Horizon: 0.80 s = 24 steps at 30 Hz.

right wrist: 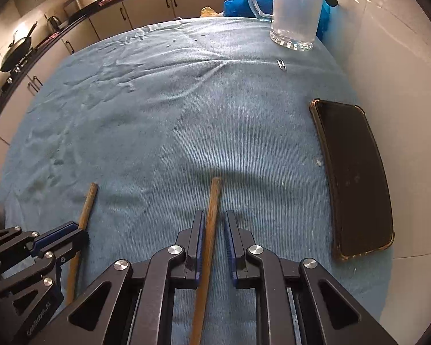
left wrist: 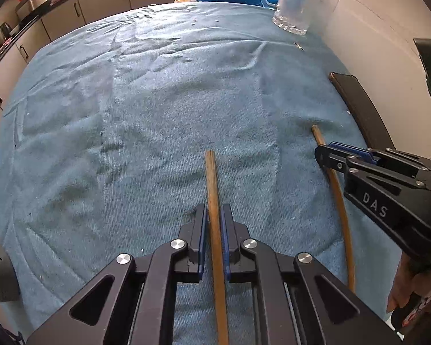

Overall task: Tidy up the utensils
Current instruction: 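Lift the chopstick with the left tool while the right tool lifts its chopstick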

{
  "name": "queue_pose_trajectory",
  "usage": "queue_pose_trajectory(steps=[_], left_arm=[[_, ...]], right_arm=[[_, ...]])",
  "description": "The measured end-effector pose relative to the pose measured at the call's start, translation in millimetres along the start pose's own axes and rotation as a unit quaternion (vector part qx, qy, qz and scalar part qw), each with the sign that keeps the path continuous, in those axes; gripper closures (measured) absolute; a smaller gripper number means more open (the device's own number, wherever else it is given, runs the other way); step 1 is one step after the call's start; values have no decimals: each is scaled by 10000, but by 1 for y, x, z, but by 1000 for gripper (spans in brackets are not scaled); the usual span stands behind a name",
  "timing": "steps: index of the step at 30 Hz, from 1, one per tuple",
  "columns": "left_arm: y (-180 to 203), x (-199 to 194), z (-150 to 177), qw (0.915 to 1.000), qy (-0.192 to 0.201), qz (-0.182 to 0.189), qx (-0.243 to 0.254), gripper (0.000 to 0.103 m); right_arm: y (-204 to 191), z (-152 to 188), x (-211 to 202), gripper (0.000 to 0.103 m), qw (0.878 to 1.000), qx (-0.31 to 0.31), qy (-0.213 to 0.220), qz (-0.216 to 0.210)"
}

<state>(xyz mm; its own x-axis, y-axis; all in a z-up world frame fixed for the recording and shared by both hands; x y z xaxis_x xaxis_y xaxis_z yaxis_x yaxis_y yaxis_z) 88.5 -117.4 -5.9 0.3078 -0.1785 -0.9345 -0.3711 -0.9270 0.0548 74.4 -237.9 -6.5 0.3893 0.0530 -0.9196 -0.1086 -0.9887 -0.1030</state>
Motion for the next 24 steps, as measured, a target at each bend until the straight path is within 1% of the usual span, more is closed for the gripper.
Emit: queue_pose_trajectory(steps=[2,4,6,7,10,13,14,16,21,24], left_arm=[[1,1,0,10000,17,14,12,94],[1,0,3,9999,80,58,20,93],[0,-3,7,9999,113,99,48,93],[-2,-4,8,9999,105,82,68,96],[-12,-18,20,9994,269,154,-166,96],[-18,-37,30,9980,519,249,-255,96],[-20,-45,33,9975,599,268,-273,96],[-20,-64,41,9957,842,292,-272,96],[-22,-108,55,9883,1477,189,-314,96],[-23,-133,62,9814,1894,-79,-304,96]], right_arm=[[-1,-2,2,88,10000,57,22,76],[-2,2,1,91,9996,97,150,231],[-5,6,0,94,9990,-17,279,345],[-7,9,-1,95,9988,-42,350,334],[-2,12,-7,96,9987,164,478,27],[3,18,-21,96,9960,369,766,-271],[4,21,-29,96,9939,421,910,-457],[4,26,-40,96,9911,467,1101,-584],[1,38,-73,96,9805,591,1615,-949],[-7,47,-96,96,9726,584,1948,-1130]])
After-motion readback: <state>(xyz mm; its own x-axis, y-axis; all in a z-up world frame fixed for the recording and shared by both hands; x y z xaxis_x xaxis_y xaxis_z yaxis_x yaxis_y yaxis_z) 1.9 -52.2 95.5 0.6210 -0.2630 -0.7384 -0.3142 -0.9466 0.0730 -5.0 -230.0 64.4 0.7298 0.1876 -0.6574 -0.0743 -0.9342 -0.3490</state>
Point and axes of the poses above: each gripper's, at about its wrist camera, not at the fingertips, and x roughly the way its jaws point, y to its right, z to its underside, the point moved 3 cm from there along x, roughly the way its jaws point, and after that the axes turned 3 degrees about x, right-handed, at the moved point
